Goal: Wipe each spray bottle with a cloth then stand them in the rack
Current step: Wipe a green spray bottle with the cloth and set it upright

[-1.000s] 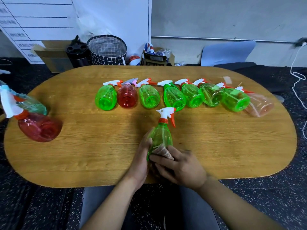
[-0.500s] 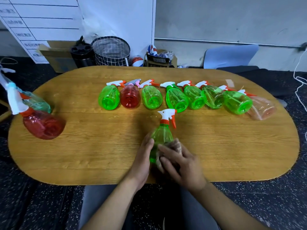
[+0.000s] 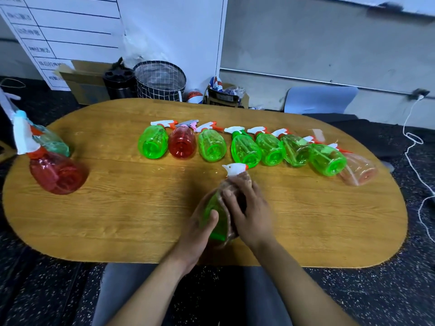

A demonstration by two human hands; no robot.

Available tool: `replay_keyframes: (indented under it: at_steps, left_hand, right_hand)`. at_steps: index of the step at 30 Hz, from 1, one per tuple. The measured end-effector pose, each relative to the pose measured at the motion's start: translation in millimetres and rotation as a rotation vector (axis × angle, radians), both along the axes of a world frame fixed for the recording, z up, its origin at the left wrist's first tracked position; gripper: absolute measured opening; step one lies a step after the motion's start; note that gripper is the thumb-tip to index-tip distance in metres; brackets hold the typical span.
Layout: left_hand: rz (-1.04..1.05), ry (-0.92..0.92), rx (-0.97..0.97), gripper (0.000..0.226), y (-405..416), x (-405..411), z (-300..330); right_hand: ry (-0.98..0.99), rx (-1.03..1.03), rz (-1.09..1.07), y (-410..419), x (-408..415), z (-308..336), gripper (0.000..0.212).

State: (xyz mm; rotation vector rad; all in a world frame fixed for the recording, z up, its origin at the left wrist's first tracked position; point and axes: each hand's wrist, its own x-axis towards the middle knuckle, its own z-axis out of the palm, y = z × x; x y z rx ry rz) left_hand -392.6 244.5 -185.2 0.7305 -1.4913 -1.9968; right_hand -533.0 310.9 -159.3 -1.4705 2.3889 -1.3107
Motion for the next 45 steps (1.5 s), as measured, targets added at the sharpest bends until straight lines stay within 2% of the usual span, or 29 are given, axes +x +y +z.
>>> replay_keyframes:
  at_steps: [3,5,7,10,13,16,18,20,23,26,29,32,37,40,43,45]
  left_hand:
    - [0.02,-0.016,0.177,0.088,-1,1,1]
    - [-0.017,-0.042,0.248,0.092,-1,1,-2]
    - [-0.051,-0.045,0.237,0.093,-1,1,-8]
    - [0.014,-0.021,0.149,0.078,1,0,-8]
    - [0.068,-0.042,0.054,0.079,2,1,-8]
    - [0.027,0.015,0.118,0.059,0,1,-4]
    - [0.004,0.036,0.148,0.054,-1,3,-2]
    - [-0.005,0.039,0.167,0.06,-2,4,-2]
    - [-0.022,0.036,0.163,0.062,0,3,-7]
    - [-0.021,0.027,0.129,0.056,0,2,-9]
    - [-0.015,0.006,0.075,0.054,1,2,-10]
    - [0.014,-0.013,0.023,0.058,3,2,-12]
    - [0.119,-0.054,0.04,0.075,-1,3,-20]
    - [0.128,-0.044,0.03,0.077,-3,2,-20]
    - [0.143,-0.066,0.001,0.083,-1,1,-18]
    - [0.119,-0.059,-0.023,0.068,2,0,-17]
  right_hand:
    - [0.036,-0.065,0.084,21,19,-14,0.037]
    - [0.135,-0.064,0.133,36,25,-22,0.037]
    - [0.298,-0.056,0.198,47,27,-27,0.036]
    - [0.446,-0.087,0.304,55,26,-29,0.029]
    - [0.237,-0.138,0.213,59,22,-21,0.028]
    - [-0.018,-0.227,-0.007,53,14,-13,0.033]
    - [-0.054,-0.256,-0.112,45,3,-7,0.038]
    - [-0.042,-0.262,-0.168,38,-6,-2,0.043]
    - [-0.046,-0.21,-0.125,32,-7,-1,0.04]
    - [-0.164,-0.2,-0.02,23,2,-3,0.033]
    - [-0.219,-0.182,-0.078,11,7,-5,0.034]
    - [-0.088,-0.121,-0.062,7,12,-3,0.036]
    - [0.265,-0.096,0.241,31,27,-13,0.031]
    - [0.459,-0.077,0.384,49,30,-28,0.029]
    - [0.397,-0.142,0.357,46,23,-14,0.028]
    - [0.272,-0.202,0.226,33,11,3,0.028]
